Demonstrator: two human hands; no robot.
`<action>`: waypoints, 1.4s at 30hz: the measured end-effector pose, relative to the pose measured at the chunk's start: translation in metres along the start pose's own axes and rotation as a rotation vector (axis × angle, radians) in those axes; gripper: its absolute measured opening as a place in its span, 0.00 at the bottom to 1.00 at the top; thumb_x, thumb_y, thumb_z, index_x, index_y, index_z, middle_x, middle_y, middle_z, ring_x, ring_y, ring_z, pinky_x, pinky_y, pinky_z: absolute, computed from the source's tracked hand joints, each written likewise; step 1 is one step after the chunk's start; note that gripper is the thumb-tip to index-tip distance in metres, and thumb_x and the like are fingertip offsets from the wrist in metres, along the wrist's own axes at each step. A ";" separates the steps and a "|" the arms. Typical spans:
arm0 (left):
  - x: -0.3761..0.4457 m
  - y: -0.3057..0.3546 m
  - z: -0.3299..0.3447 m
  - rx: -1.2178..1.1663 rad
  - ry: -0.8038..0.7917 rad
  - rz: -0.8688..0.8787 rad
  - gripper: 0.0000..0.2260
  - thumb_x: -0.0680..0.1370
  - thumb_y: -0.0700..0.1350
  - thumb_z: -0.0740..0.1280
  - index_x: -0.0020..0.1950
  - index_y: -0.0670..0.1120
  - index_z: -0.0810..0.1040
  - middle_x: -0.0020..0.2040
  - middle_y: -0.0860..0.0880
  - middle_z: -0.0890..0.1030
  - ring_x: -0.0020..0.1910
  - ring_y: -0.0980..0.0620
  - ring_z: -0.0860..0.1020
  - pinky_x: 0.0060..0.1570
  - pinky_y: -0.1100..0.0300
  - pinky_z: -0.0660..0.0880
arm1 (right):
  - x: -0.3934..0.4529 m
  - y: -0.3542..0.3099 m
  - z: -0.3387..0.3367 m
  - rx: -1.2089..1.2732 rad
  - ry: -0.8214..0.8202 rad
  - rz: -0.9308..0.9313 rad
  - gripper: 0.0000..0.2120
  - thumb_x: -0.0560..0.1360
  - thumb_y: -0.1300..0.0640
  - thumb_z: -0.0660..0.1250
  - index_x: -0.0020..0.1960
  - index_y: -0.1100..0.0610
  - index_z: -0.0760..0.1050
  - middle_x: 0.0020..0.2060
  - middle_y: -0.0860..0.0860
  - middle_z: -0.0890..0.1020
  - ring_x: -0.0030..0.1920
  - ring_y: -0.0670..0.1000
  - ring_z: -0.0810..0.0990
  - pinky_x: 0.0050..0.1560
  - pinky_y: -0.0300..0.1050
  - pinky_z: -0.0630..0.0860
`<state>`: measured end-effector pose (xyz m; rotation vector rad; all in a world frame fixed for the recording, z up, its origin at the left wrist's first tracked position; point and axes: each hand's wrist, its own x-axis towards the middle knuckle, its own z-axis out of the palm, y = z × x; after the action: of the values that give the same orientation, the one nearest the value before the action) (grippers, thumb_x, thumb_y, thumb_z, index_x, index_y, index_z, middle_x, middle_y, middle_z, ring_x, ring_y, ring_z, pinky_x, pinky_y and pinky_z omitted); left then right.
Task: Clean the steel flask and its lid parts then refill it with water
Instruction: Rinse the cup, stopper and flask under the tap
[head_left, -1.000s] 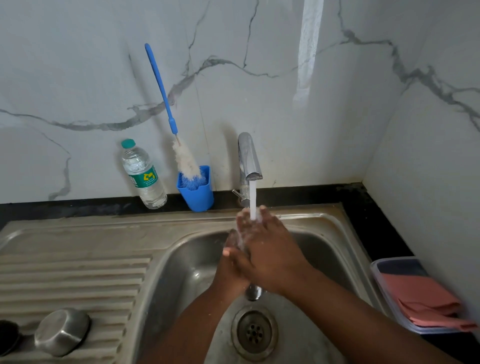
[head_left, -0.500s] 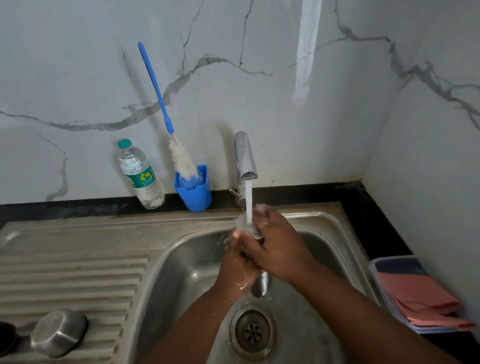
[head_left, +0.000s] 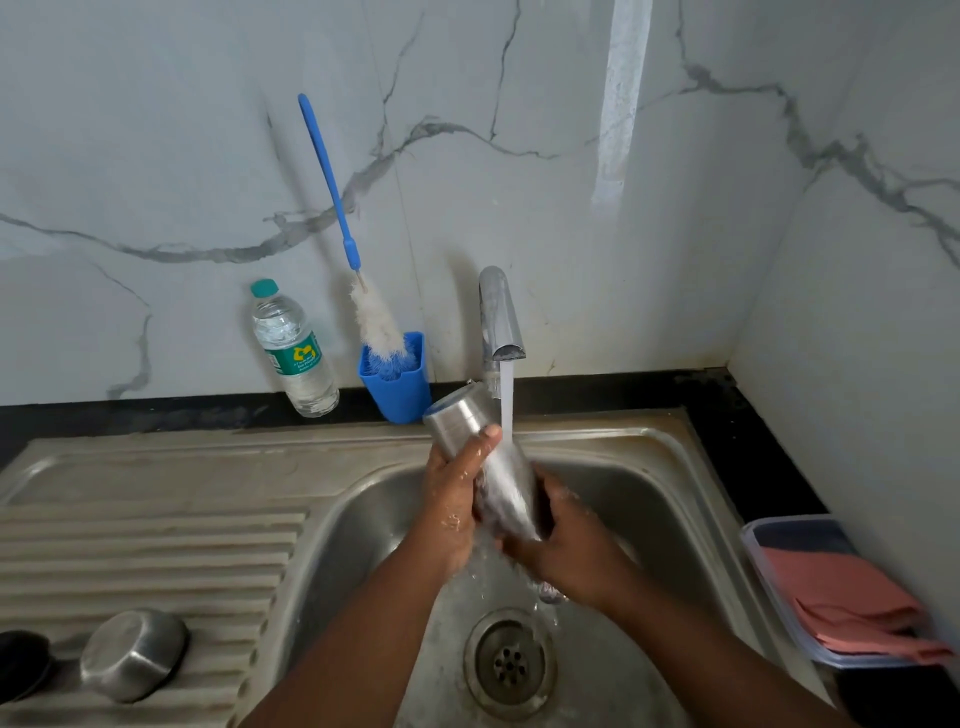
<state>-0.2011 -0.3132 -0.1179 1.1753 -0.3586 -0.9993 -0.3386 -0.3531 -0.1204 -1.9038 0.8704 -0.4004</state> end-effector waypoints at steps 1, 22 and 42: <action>0.000 0.002 0.003 -0.011 0.003 -0.030 0.32 0.63 0.57 0.79 0.65 0.53 0.75 0.58 0.45 0.83 0.57 0.44 0.82 0.52 0.47 0.80 | 0.001 -0.002 0.001 0.003 0.012 0.033 0.34 0.67 0.48 0.76 0.66 0.37 0.62 0.53 0.38 0.78 0.52 0.40 0.79 0.52 0.44 0.80; -0.043 0.060 0.010 1.276 -0.288 0.674 0.24 0.72 0.65 0.69 0.65 0.57 0.74 0.59 0.58 0.76 0.58 0.57 0.75 0.57 0.55 0.76 | -0.015 -0.006 0.009 -0.292 0.101 0.176 0.26 0.65 0.48 0.71 0.61 0.49 0.68 0.47 0.45 0.82 0.47 0.48 0.82 0.40 0.41 0.75; -0.109 0.032 -0.078 1.370 -0.080 0.771 0.41 0.73 0.73 0.58 0.80 0.56 0.50 0.80 0.57 0.53 0.79 0.60 0.51 0.76 0.47 0.49 | -0.040 -0.029 -0.014 0.017 0.092 0.002 0.38 0.59 0.50 0.81 0.65 0.49 0.67 0.49 0.42 0.81 0.49 0.43 0.81 0.51 0.44 0.80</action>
<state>-0.1914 -0.1779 -0.0930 1.9290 -1.5741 0.0183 -0.3629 -0.3254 -0.0849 -1.8806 0.9262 -0.4964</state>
